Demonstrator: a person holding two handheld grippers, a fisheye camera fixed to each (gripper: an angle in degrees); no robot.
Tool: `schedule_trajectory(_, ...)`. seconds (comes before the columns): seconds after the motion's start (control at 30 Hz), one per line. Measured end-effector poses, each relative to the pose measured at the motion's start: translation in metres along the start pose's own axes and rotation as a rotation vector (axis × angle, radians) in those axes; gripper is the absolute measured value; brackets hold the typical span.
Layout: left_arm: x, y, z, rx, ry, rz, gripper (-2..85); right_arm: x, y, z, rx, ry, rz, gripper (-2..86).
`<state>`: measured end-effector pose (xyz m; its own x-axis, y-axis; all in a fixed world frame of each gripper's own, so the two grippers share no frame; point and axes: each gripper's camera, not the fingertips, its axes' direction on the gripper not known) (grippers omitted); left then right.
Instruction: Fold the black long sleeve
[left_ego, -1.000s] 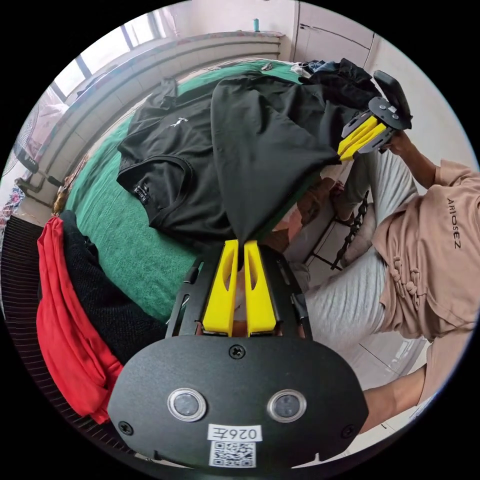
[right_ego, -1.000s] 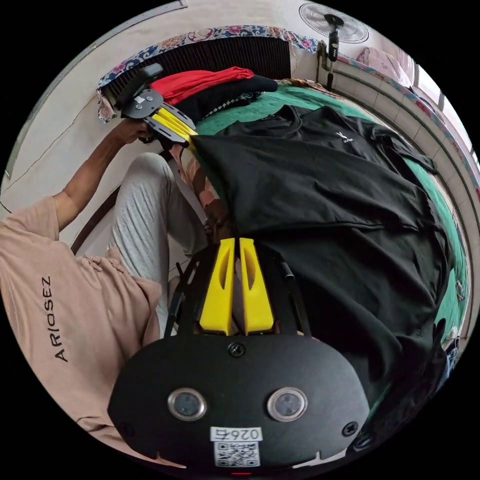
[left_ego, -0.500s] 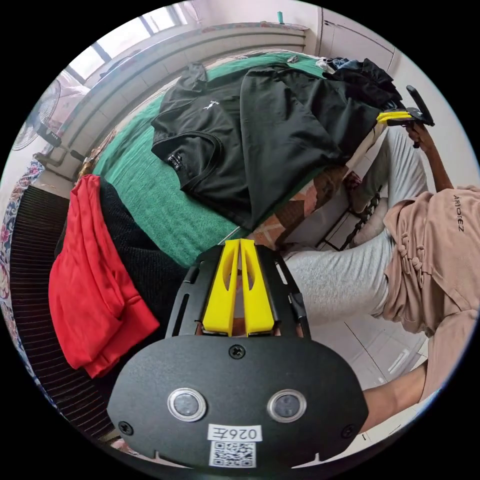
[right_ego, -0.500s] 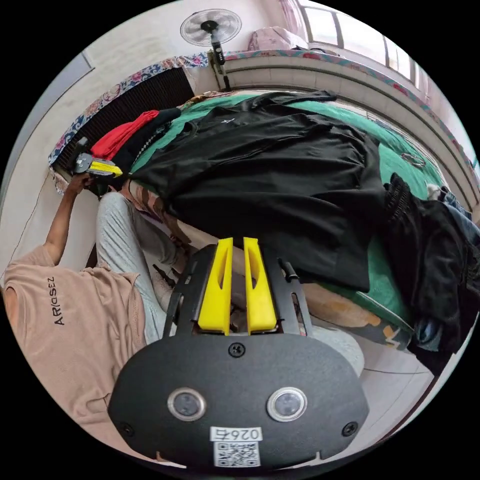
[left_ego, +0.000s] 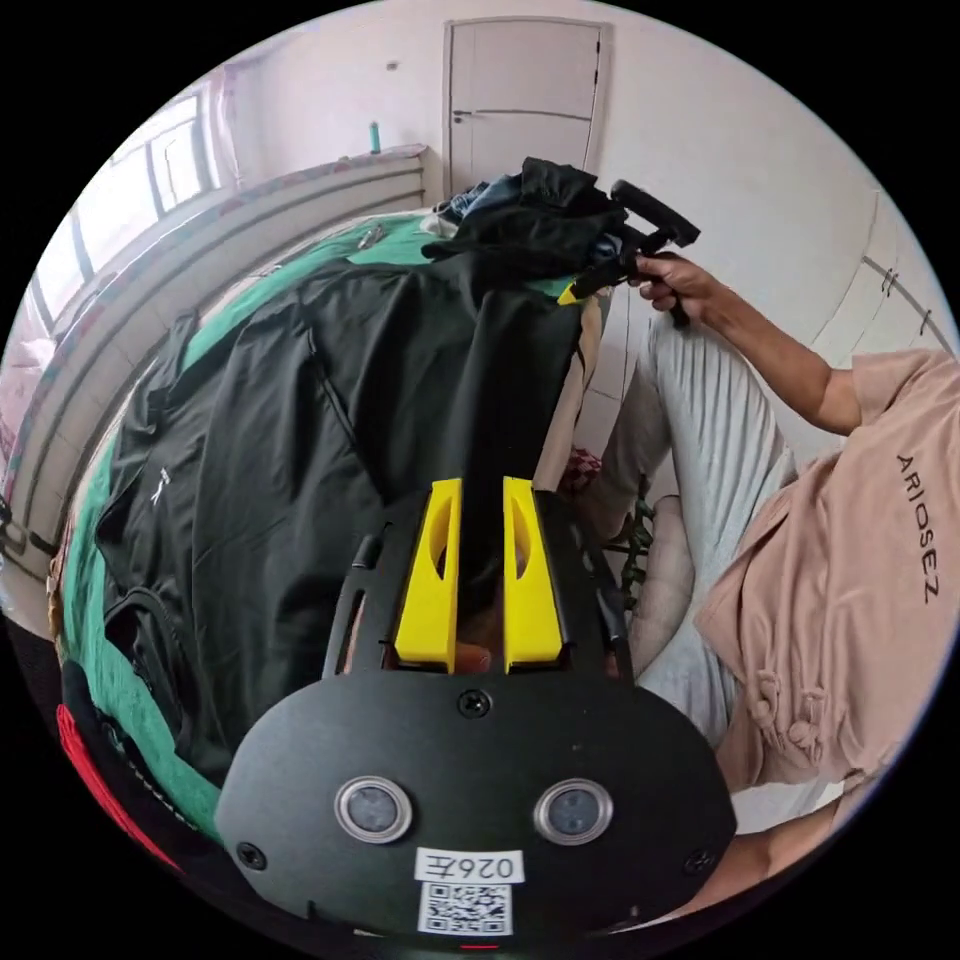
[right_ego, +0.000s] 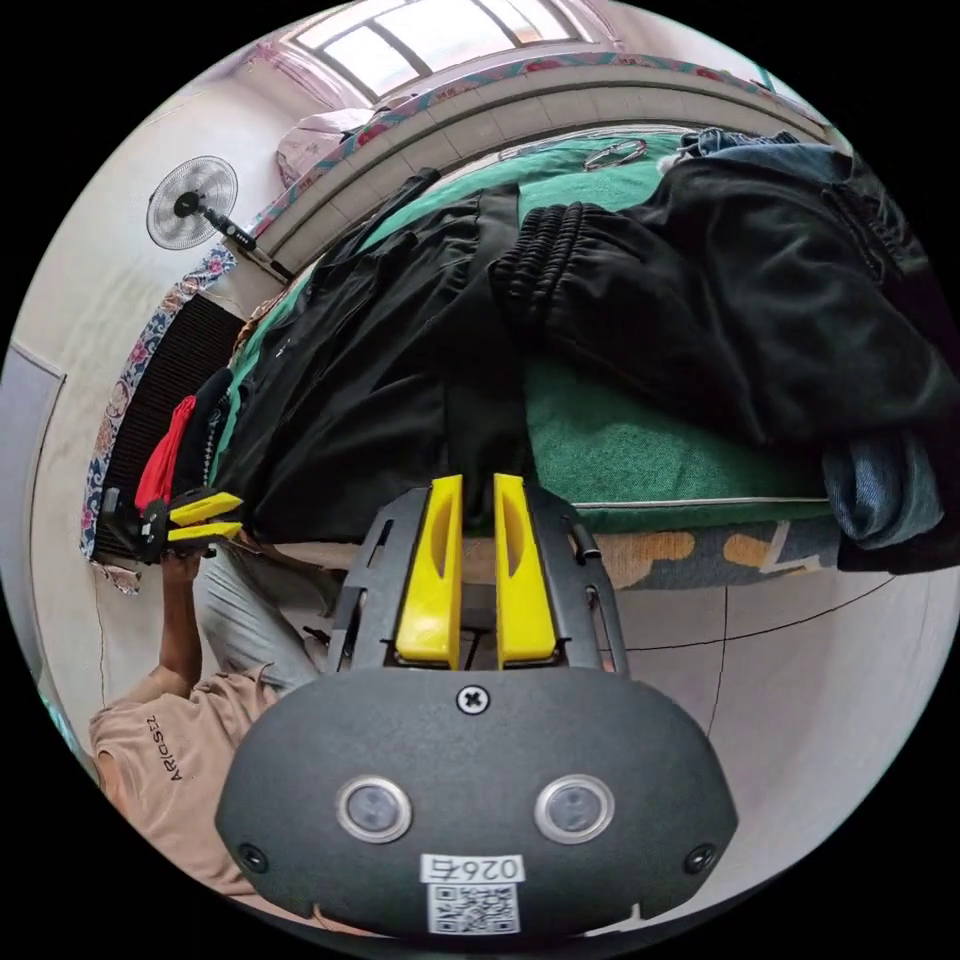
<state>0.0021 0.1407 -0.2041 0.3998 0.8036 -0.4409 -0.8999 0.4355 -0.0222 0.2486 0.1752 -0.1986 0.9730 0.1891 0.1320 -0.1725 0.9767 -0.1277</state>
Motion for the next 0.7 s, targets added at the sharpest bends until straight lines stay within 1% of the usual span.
schedule_trajectory(0.07, 0.008, -0.007, 0.015, -0.029, 0.050, 0.060, 0.6, -0.001, 0.001, -0.013, 0.011, 0.016, -0.032, -0.3)
schedule_trajectory(0.13, 0.010, -0.007, 0.023, -0.029, 0.063, 0.082, -0.1, 0.005, 0.008, -0.030, 0.018, 0.023, -0.044, -0.8)
schedule_trajectory(0.23, -0.001, -0.007, 0.018, 0.007, 0.170, 0.073, -0.5, 0.020, 0.008, -0.030, -0.077, -0.008, -0.041, -1.0)
schedule_trajectory(0.27, -0.006, -0.004, 0.006, 0.049, 0.186, 0.075, -0.6, 0.022, 0.004, -0.025, -0.142, 0.103, -0.026, -1.0)
schedule_trajectory(0.3, -0.010, 0.000, -0.009, 0.086, 0.155, 0.071, -0.7, 0.022, 0.002, -0.025, -0.171, 0.222, -0.015, -0.9)
schedule_trajectory(0.33, -0.013, 0.003, -0.018, 0.102, 0.125, 0.066, -0.7, 0.021, 0.002, -0.028, -0.170, 0.253, -0.013, -0.9)
schedule_trajectory(0.37, -0.020, 0.009, -0.035, 0.135, 0.043, 0.042, -0.7, 0.016, 0.002, -0.041, -0.116, 0.261, -0.009, -0.9)
schedule_trajectory(0.4, -0.031, 0.015, -0.049, 0.167, -0.060, -0.002, -0.7, 0.009, 0.000, -0.057, -0.022, 0.230, -0.013, -0.9)
schedule_trajectory(0.43, -0.038, 0.018, -0.054, 0.176, -0.121, -0.034, -0.8, 0.004, -0.003, -0.064, 0.024, 0.207, -0.025, -0.9)
schedule_trajectory(0.47, -0.056, 0.021, -0.057, 0.164, -0.233, -0.105, -0.8, -0.009, -0.011, -0.072, 0.098, 0.160, -0.064, -0.9)
schedule_trajectory(0.5, -0.077, 0.022, -0.050, 0.102, -0.301, -0.172, -0.9, -0.022, -0.025, -0.073, 0.130, 0.125, -0.115, -0.9)
schedule_trajectory(0.53, -0.088, 0.022, -0.042, 0.051, -0.299, -0.187, -0.9, -0.029, -0.034, -0.070, 0.128, 0.114, -0.145, -0.9)
schedule_trajectory(0.57, -0.110, 0.020, -0.023, -0.076, -0.197, -0.184, -0.9, -0.041, -0.054, -0.059, 0.089, 0.112, -0.196, -0.9)
schedule_trajectory(0.6, -0.128, 0.022, -0.026, -0.049, -0.111, -0.212, -0.9, -0.051, -0.075, -0.049, 0.060, 0.123, -0.225, -0.9)
schedule_trajectory(0.67, -0.150, 0.021, -0.047, 0.015, 0.002, -0.191, -0.8, -0.071, -0.101, -0.045, 0.081, 0.101, -0.279, -0.9)
schedule_trajectory(0.7, -0.167, 0.020, -0.066, 0.085, 0.014, -0.195, -0.7, -0.084, -0.119, -0.046, 0.106, 0.068, -0.318, -0.9)
